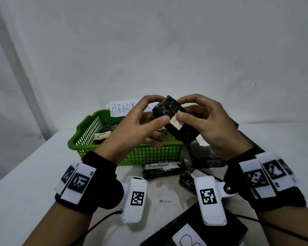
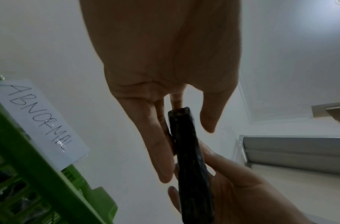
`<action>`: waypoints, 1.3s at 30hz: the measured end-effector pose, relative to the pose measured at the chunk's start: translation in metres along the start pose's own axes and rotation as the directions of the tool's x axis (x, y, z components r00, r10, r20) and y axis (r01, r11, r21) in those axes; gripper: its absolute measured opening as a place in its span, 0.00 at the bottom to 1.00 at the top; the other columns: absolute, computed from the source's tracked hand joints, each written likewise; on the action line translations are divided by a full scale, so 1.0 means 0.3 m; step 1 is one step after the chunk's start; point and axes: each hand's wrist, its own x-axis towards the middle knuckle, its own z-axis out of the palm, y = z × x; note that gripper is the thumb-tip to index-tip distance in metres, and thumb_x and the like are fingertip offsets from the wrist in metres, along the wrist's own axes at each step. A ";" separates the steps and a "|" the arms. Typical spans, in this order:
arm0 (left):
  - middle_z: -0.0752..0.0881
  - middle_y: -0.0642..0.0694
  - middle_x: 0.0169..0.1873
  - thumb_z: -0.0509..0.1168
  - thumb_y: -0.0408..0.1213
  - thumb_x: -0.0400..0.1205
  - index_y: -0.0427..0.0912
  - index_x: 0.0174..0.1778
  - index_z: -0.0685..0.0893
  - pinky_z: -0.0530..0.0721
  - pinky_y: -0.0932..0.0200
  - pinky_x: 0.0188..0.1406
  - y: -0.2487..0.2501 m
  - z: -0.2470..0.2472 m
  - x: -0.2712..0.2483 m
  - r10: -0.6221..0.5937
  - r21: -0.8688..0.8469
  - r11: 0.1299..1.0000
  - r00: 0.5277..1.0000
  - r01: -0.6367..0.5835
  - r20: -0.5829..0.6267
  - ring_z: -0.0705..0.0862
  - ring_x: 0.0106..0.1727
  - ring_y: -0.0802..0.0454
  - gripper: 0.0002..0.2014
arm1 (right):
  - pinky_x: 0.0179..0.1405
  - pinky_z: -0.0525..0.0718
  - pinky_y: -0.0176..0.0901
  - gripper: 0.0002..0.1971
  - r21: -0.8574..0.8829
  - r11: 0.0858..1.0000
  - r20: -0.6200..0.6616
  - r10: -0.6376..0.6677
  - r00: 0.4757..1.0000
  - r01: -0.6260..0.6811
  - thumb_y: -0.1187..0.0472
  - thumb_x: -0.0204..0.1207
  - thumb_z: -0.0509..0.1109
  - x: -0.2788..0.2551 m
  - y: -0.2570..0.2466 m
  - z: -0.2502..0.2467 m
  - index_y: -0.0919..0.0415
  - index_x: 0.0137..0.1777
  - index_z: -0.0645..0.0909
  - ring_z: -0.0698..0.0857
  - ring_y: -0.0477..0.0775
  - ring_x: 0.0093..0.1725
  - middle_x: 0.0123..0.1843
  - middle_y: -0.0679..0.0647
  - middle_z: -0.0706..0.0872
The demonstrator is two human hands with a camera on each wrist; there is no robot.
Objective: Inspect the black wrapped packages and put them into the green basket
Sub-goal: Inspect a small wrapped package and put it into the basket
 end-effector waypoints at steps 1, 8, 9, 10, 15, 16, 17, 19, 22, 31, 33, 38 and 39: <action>0.92 0.43 0.53 0.69 0.42 0.81 0.54 0.69 0.77 0.93 0.47 0.43 0.002 -0.001 -0.002 -0.013 -0.016 1.000 1.000 0.013 -0.004 0.93 0.44 0.36 0.20 | 0.40 0.86 0.42 0.10 -0.021 1.000 0.008 -0.021 1.000 0.021 0.68 0.79 0.75 0.000 -0.002 -0.005 0.54 0.56 0.87 0.89 0.47 0.39 0.40 0.51 0.91; 0.90 0.30 0.50 0.65 0.35 0.86 0.41 0.64 0.76 0.90 0.58 0.38 -0.018 -0.004 0.015 0.019 -0.158 0.987 0.990 -0.041 -0.141 0.93 0.41 0.38 0.11 | 0.51 0.80 0.22 0.27 -0.255 0.965 0.112 -0.038 0.993 0.066 0.60 0.71 0.83 -0.015 -0.020 -0.009 0.49 0.70 0.82 0.87 0.33 0.55 0.60 0.41 0.88; 0.90 0.31 0.51 0.64 0.33 0.86 0.40 0.64 0.76 0.90 0.59 0.39 -0.021 -0.004 0.019 0.024 -0.191 0.980 0.984 -0.058 -0.176 0.93 0.41 0.38 0.11 | 0.51 0.78 0.19 0.34 -0.337 0.939 0.121 -0.024 0.992 0.064 0.58 0.67 0.85 -0.017 -0.019 -0.006 0.46 0.73 0.79 0.86 0.33 0.56 0.62 0.39 0.86; 0.90 0.33 0.50 0.64 0.33 0.86 0.38 0.64 0.76 0.90 0.59 0.40 -0.024 -0.004 0.024 0.026 -0.215 0.974 0.978 -0.071 -0.209 0.93 0.42 0.38 0.11 | 0.51 0.77 0.17 0.38 -0.435 0.897 0.116 -0.024 0.993 0.072 0.56 0.66 0.87 -0.016 -0.019 0.001 0.43 0.76 0.75 0.85 0.34 0.57 0.63 0.38 0.84; 0.94 0.44 0.39 0.63 0.34 0.87 0.38 0.58 0.75 0.92 0.58 0.39 -0.031 -0.011 0.032 0.016 -0.233 0.969 0.958 -0.085 -0.286 0.93 0.36 0.45 0.06 | 0.56 0.88 0.44 0.30 -0.571 0.812 -0.053 -0.184 0.981 0.121 0.59 0.67 0.85 -0.015 -0.030 0.030 0.47 0.68 0.79 0.87 0.44 0.55 0.56 0.41 0.87; 0.94 0.45 0.38 0.62 0.35 0.88 0.38 0.57 0.74 0.92 0.59 0.39 -0.032 -0.015 0.034 0.018 -0.237 0.967 0.956 -0.090 -0.291 0.93 0.36 0.46 0.06 | 0.55 0.88 0.43 0.27 -0.579 0.804 -0.066 -0.211 0.975 0.134 0.59 0.68 0.84 -0.016 -0.035 0.029 0.47 0.66 0.81 0.87 0.43 0.54 0.54 0.39 0.87; 0.93 0.46 0.37 0.62 0.35 0.88 0.38 0.57 0.73 0.91 0.59 0.39 -0.032 -0.022 0.036 0.019 -0.238 0.967 0.955 -0.093 -0.297 0.92 0.35 0.46 0.06 | 0.56 0.87 0.39 0.25 -0.590 0.794 -0.060 -0.223 0.973 0.146 0.59 0.68 0.84 -0.018 -0.038 0.030 0.47 0.64 0.82 0.87 0.41 0.54 0.53 0.38 0.86; 0.93 0.47 0.37 0.61 0.37 0.88 0.38 0.55 0.73 0.91 0.59 0.39 -0.029 -0.047 0.041 0.023 -0.233 0.967 0.947 -0.102 -0.320 0.92 0.34 0.48 0.06 | 0.59 0.82 0.31 0.26 -0.599 0.784 -0.021 -0.217 0.976 0.162 0.58 0.67 0.85 -0.021 -0.039 0.041 0.48 0.65 0.83 0.85 0.39 0.56 0.55 0.37 0.86; 0.93 0.48 0.38 0.61 0.38 0.89 0.38 0.55 0.73 0.92 0.57 0.42 -0.028 -0.098 0.047 0.009 -0.246 0.964 0.934 -0.103 -0.358 0.92 0.34 0.50 0.07 | 0.63 0.85 0.44 0.28 -0.613 0.765 0.041 -0.221 0.974 0.199 0.59 0.66 0.86 0.014 -0.050 0.086 0.49 0.66 0.82 0.86 0.44 0.59 0.59 0.43 0.88; 0.87 0.50 0.51 0.64 0.43 0.87 0.50 0.45 0.79 0.83 0.55 0.45 -0.013 -0.418 0.096 0.002 -0.004 1.000 0.740 -0.007 -0.673 0.87 0.47 0.52 0.06 | 0.48 0.86 0.51 0.27 -0.754 0.541 0.439 -0.008 0.898 0.373 0.54 0.69 0.82 0.388 -0.109 0.290 0.48 0.64 0.74 0.86 0.54 0.49 0.55 0.49 0.90; 0.87 0.48 0.51 0.61 0.42 0.88 0.50 0.44 0.78 0.79 0.57 0.45 -0.019 -0.481 0.115 -0.023 -0.028 1.000 0.673 0.004 -0.739 0.83 0.45 0.54 0.07 | 0.46 0.85 0.50 0.25 -0.745 0.453 0.591 0.108 0.800 0.489 0.52 0.69 0.82 0.467 -0.070 0.365 0.49 0.62 0.74 0.86 0.56 0.48 0.52 0.51 0.89; 0.86 0.51 0.40 0.60 0.39 0.87 0.45 0.51 0.77 0.73 0.59 0.40 -0.124 -0.547 0.158 -0.163 -0.092 0.985 0.626 0.144 -0.762 0.78 0.39 0.59 0.02 | 0.44 0.74 0.44 0.23 -0.593 0.271 0.785 0.404 0.469 0.758 0.47 0.69 0.83 0.569 0.066 0.555 0.50 0.60 0.80 0.77 0.50 0.47 0.39 0.41 0.73; 0.85 0.51 0.39 0.61 0.39 0.87 0.44 0.53 0.77 0.73 0.59 0.38 -0.150 -0.553 0.160 -0.199 -0.112 0.978 0.621 0.176 -0.758 0.77 0.38 0.59 0.03 | 0.42 0.74 0.42 0.21 -0.557 0.310 0.809 0.413 0.419 0.770 0.46 0.68 0.83 0.583 0.093 0.584 0.51 0.57 0.82 0.78 0.48 0.44 0.39 0.41 0.76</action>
